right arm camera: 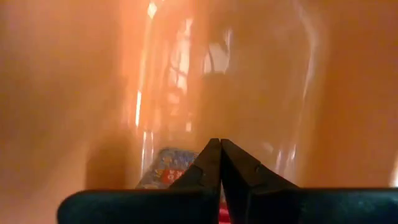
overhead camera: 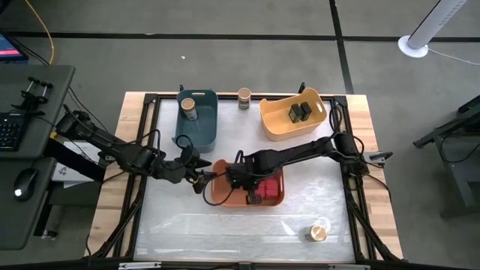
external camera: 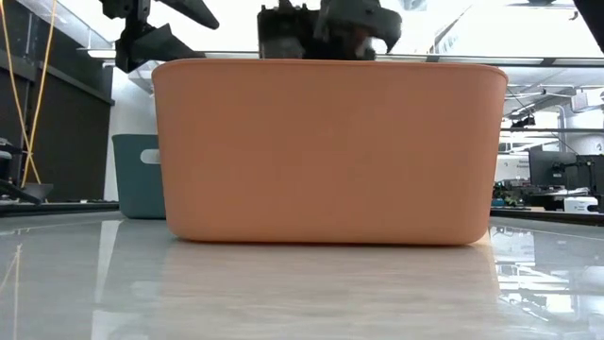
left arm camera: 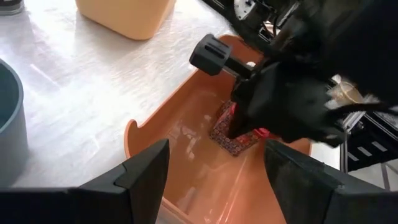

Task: Sort spices by type
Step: Put the bottom gold seasoning bottle into the green bin

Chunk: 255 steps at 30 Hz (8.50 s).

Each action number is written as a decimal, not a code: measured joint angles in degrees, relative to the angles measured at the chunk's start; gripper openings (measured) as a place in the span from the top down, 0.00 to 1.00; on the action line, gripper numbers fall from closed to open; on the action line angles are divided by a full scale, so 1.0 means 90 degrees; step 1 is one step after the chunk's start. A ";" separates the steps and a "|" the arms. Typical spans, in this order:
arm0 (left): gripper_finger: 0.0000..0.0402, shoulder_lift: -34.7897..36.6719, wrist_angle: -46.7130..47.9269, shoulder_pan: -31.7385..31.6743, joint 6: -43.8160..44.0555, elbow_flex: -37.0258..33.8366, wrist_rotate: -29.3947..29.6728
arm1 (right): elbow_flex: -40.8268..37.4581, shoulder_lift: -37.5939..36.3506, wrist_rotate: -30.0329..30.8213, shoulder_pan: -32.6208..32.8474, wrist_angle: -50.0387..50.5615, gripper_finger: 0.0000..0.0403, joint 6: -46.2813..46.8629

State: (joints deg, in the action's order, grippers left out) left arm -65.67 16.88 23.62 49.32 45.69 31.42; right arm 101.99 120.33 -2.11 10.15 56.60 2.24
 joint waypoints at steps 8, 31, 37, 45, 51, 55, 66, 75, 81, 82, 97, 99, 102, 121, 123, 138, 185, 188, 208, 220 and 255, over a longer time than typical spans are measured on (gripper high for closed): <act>0.39 0.0852 0.0003 -0.0194 -0.0456 0.0102 0.0051 | 0.0446 -0.0620 0.0604 -0.0104 0.0223 1.00 -0.0785; 0.39 0.1370 0.0155 -0.3371 -0.3549 0.0136 -0.2960 | 0.0455 -0.2217 0.0721 0.1157 0.2174 0.99 0.5112; 0.39 0.1071 -0.0333 -0.4169 -0.3802 0.0131 -0.4271 | 0.0455 -0.2203 0.0729 0.2196 0.2471 0.83 0.7380; 0.39 0.0809 -0.0731 -0.4375 -0.3193 0.0134 -0.4925 | 0.0453 -0.2086 0.0591 0.3241 0.2767 0.40 0.9616; 0.39 0.0726 -0.0759 -0.4308 -0.2748 0.0134 -0.5168 | 0.0453 -0.1654 -0.0268 0.3655 0.3231 0.20 1.0209; 0.39 0.0733 -0.0831 -0.4245 -0.2679 0.0134 -0.5168 | 0.0453 -0.1330 -0.0971 0.3768 0.3712 0.17 1.0285; 0.39 0.0733 -0.0924 -0.4231 -0.2601 0.0134 -0.5167 | 0.0321 -0.0989 -0.1428 0.3877 0.3694 0.16 1.0469; 0.39 0.0733 -0.1173 -0.4231 -0.2438 0.0134 -0.5168 | -0.1063 -0.1796 -0.1498 0.3932 0.2581 0.16 1.0704; 0.39 0.0733 -0.1167 -0.4231 -0.2372 0.0134 -0.5168 | -0.1709 -0.2001 -0.1472 0.3910 0.2176 0.16 1.0701; 0.39 0.0733 -0.1163 -0.4231 -0.2370 0.0134 -0.5168 | -0.1816 -0.2001 -0.1539 0.3912 0.2039 0.16 1.0637; 0.39 0.0733 -0.1245 -0.4248 -0.2256 0.0134 -0.5158 | -0.2516 -0.2001 -0.1456 0.3915 0.1101 0.19 1.0502; 0.39 0.0754 -0.1385 -0.4248 -0.2133 0.0149 -0.5161 | -0.2507 -0.2018 -0.1486 0.3915 0.1103 0.24 1.0337; 0.39 0.0860 -0.1636 -0.4248 -0.2147 0.0327 -0.5285 | -0.2347 -0.2108 -0.1513 0.3915 0.1362 0.33 1.0140; 0.39 0.2454 -0.0357 -0.4245 -0.2611 0.1481 -0.5455 | -0.0046 -0.2641 0.1341 0.0446 0.0919 0.33 0.5016; 0.39 0.2651 0.0283 -0.4241 -0.2652 0.1481 -0.5265 | 0.0199 -0.2451 0.1323 -0.0133 0.0389 0.33 0.4250; 0.39 0.2945 0.2867 -0.4248 -0.4130 0.1477 -0.2511 | 0.3616 0.0442 0.0368 -0.2709 0.0054 0.33 0.2541; 0.97 0.0371 -0.0043 -0.5634 -0.5340 -0.0226 -0.1292 | 0.3267 0.1307 -0.0189 -0.3196 -0.1323 0.33 0.0534; 0.98 0.0241 -0.0025 -0.5634 -0.5336 -0.0226 -0.1177 | 0.3267 0.1307 0.0017 -0.3206 -0.1389 0.33 0.0531; 1.00 -0.0089 -0.1084 -0.5634 -0.4603 -0.1093 -0.1132 | 0.3265 0.1363 0.0009 -0.3249 -0.1439 0.26 0.0582; 1.00 -0.0431 -0.1158 -0.5634 -0.4605 -0.1083 -0.1152 | 0.3267 0.1353 -0.0012 -0.3225 -0.1647 0.26 0.0591; 0.27 -0.2006 0.4026 -0.6586 -0.5104 0.1375 -0.3743 | 0.3275 0.0945 0.0015 -0.3664 0.0592 0.25 0.0196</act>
State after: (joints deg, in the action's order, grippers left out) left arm -83.72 53.11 -35.66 3.38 58.06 -2.27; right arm 131.46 128.84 -1.98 -22.82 61.93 4.00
